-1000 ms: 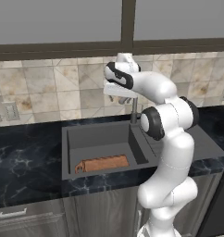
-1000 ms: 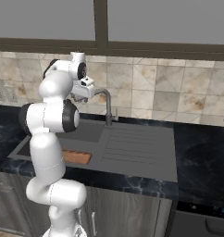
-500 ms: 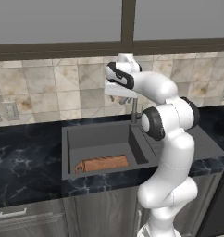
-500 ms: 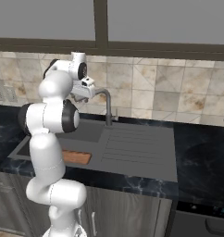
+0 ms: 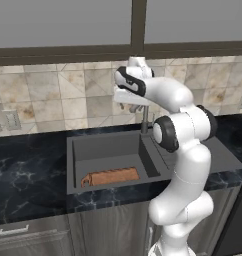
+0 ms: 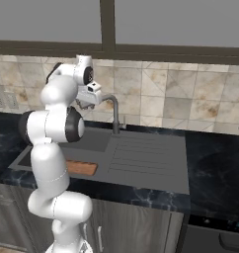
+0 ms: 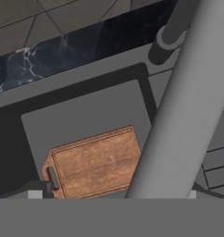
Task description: Turn on the sink faucet with hot water and rinse the cutting board for ten seconds, then turn off the faucet. Push the cutting board to reach the water if necessary.
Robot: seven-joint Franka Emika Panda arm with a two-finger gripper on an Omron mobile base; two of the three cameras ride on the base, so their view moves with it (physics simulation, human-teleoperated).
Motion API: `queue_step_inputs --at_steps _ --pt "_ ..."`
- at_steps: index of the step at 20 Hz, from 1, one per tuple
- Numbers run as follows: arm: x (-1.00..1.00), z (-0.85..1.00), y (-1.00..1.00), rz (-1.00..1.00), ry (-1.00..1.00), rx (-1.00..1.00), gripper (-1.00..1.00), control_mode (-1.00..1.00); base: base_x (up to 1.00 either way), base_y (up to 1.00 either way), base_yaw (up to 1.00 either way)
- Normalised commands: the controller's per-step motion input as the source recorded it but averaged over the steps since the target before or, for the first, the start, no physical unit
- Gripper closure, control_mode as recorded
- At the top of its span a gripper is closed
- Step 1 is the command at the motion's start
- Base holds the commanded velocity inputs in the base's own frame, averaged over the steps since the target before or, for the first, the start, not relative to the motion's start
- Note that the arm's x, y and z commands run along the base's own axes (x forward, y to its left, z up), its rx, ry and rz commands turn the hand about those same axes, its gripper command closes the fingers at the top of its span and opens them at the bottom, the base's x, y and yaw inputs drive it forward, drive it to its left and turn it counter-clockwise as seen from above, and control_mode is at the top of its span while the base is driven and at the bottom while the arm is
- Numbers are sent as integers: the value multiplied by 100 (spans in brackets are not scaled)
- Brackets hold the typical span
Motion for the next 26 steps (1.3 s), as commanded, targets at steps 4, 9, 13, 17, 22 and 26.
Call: queue_step_inputs --at_steps 4,9,13,17,22,26 --pt "-4 49 0 0 0 0 -100 -100 0 0 0" --pt "-22 54 -11 0 0 0 -100 -100 0 0 0" --pt "-23 28 -9 0 0 0 -100 -100 0 0 0" --pt "-28 22 -19 0 0 0 -100 -100 0 0 0" --pt "-42 4 -36 0 -4 0 -100 -100 0 0 0" --pt "-40 0 -38 3 -5 0 -100 -100 0 0 0"
